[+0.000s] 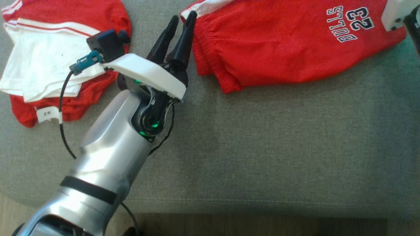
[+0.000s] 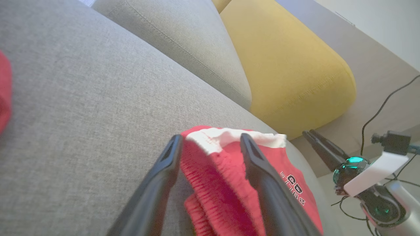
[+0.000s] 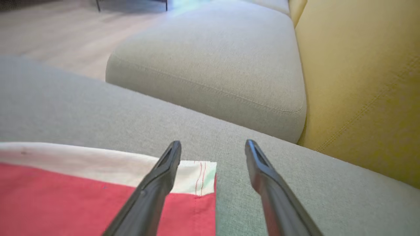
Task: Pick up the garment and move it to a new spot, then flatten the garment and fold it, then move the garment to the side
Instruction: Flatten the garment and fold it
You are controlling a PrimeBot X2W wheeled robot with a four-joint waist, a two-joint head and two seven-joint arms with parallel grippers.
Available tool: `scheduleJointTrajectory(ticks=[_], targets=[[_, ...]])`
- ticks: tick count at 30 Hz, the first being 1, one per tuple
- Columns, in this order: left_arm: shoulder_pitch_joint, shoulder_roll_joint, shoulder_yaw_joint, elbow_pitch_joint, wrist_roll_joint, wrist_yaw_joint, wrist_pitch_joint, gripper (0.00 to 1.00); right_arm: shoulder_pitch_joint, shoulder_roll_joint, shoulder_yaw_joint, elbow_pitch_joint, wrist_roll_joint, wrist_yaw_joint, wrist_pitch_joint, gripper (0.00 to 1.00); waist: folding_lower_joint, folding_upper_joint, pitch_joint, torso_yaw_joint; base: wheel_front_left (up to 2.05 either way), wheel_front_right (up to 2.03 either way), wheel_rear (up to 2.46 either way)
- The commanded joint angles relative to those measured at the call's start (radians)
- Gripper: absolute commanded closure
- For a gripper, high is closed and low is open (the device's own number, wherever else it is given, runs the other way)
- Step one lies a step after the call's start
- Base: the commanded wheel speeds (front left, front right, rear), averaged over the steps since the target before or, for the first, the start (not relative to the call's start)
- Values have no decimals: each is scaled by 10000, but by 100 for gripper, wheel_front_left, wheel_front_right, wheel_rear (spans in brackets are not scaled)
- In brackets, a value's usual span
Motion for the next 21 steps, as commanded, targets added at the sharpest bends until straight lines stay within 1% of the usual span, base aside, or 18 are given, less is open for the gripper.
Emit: scheduleJointTrajectory(ticks=[1, 3, 4, 6, 9, 10, 11, 13, 15, 18, 21], targets=[[0, 376, 222, -199, 270, -63, -109, 0, -11, 202, -53, -260, 300, -4, -163, 0, 0, 0, -160, -73, 0, 0, 0], [185, 544, 261, -212, 752, 15, -175, 0, 259, 376, -214, -216, 909, -4, -183, 0, 0, 0, -342, -159, 0, 0, 0], [302, 631, 331, -273, 1081, 175, -197, 0, 418, 452, -288, -216, 1242, -4, -113, 0, 0, 0, -432, -205, 0, 0, 0], [612, 802, 841, -753, 1987, 690, -211, 0, 781, 549, -374, -244, 1813, -4, 179, 0, 0, 0, -599, -313, 0, 0, 0], [1505, 897, 1628, -2003, 3684, 1538, -215, 0, 1304, 510, -564, -227, 2282, -4, 757, 0, 0, 0, -796, -412, 0, 0, 0], [2212, 871, 1918, -2883, 4816, 1983, -216, 0, 1536, 416, -722, -126, 2352, -4, 1058, 0, 0, 0, -893, -381, 0, 0, 0], [2560, 827, 2005, -3297, 5323, 2150, -217, 0, 1604, 400, -825, -68, 2393, -4, 1149, 0, 0, 0, -938, -338, 0, 0, 0], [3241, 690, 2068, -4026, 6176, 2371, -217, 0, 1678, 452, -1072, 58, 2573, -4, 1274, 0, 0, 0, -1027, -203, 0, 0, 0], [3859, 542, 2020, -4612, 6850, 2504, -218, 0, 1725, 418, -1178, 235, 2511, -4, 1467, 0, 0, 0, -1094, -47, 0, 0, 0], [4612, 355, 1911, -5194, 7522, 2581, -218, 0, 1719, 342, -1434, 661, 2268, -4, 1818, 0, 0, 0, -1162, 224, 0, 0, 0], [5092, 178, 1804, -5475, 7920, 2530, -219, 0, 1672, 133, -1732, 1208, 1530, -4, 2060, 0, 0, 0, -1234, 532, 0, 0, 0]])
